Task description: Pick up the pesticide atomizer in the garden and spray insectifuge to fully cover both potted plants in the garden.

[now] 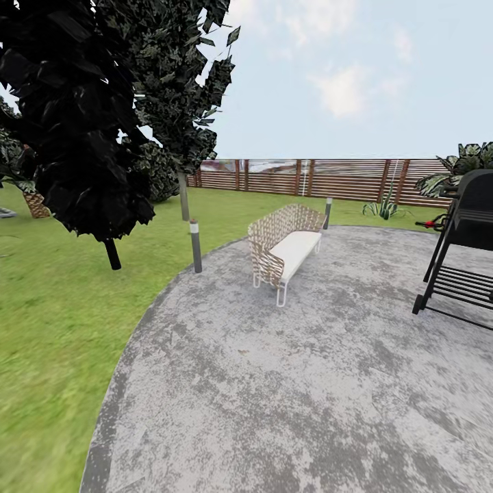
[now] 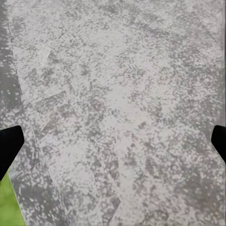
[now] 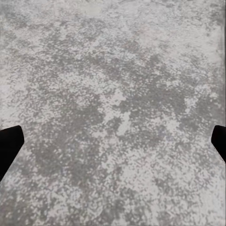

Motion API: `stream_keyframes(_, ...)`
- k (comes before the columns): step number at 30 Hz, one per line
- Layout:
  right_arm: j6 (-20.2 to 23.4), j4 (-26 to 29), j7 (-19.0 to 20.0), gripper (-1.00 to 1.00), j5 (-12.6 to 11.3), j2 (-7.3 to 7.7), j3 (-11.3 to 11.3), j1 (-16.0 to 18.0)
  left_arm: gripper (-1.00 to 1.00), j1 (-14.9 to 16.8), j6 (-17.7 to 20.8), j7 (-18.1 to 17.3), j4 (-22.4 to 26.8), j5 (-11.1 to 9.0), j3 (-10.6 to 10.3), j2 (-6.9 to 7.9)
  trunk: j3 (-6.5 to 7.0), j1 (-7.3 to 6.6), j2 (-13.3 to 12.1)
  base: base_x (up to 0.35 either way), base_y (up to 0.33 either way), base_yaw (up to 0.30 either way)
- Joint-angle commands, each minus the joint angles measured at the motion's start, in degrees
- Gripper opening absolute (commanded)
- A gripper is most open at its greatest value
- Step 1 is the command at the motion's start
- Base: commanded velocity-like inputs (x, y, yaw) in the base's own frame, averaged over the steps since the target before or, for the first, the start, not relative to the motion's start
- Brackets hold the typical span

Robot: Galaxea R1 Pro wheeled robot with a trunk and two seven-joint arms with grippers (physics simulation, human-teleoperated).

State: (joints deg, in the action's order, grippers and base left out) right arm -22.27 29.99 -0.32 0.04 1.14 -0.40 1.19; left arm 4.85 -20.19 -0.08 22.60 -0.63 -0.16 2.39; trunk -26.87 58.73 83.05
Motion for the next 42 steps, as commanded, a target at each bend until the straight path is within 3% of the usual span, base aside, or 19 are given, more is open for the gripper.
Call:
stream_keyframes(1,-0.2,0.2,0.0,1.0,0.0,0.0,0.0,0.2,1.0,0.2,-0.2,0.0,0.1,-0.1,0.0,0.02,-0.06,0.0,0.0,0.0,0.0,0.0)
stream_keyframes(20,-0.5,0.2,0.2,1.0,0.6,0.27,0.2,1.1,1.0,0.5,-0.3,0.0,-0.3,-0.1,0.8,0.24,-0.06,0.0,0.0,-0.005,0.01,-0.001)
stream_keyframes(42,-0.4,0.1,0.0,1.0,0.4,0.26,0.0,1.1,1.0,0.3,-0.3,-0.1,-0.4,0.1,0.7,0.22,-0.71,0.0,0.0,-0.006,0.284,-0.216)
